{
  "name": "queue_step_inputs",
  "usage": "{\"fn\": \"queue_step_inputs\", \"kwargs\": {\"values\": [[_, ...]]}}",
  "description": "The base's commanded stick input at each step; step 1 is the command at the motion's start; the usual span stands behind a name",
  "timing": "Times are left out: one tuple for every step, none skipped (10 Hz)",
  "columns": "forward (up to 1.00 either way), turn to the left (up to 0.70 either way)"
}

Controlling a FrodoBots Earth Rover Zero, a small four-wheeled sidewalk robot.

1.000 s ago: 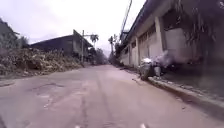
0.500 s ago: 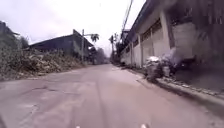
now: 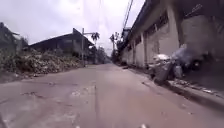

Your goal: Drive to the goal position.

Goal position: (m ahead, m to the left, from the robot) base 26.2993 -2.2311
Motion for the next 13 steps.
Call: {"fn": "queue_step_inputs", "kwargs": {"values": [[1.0,-0.13],[1.0,-0.07],[1.0,0.0],[1.0,0.0],[1.0,0.0],[1.0,0.0],[1.0,0.0],[1.0,0.0],[1.0,0.0],[1.0,0.0],[1.0,0.0],[1.0,0.0],[1.0,0.0]]}}
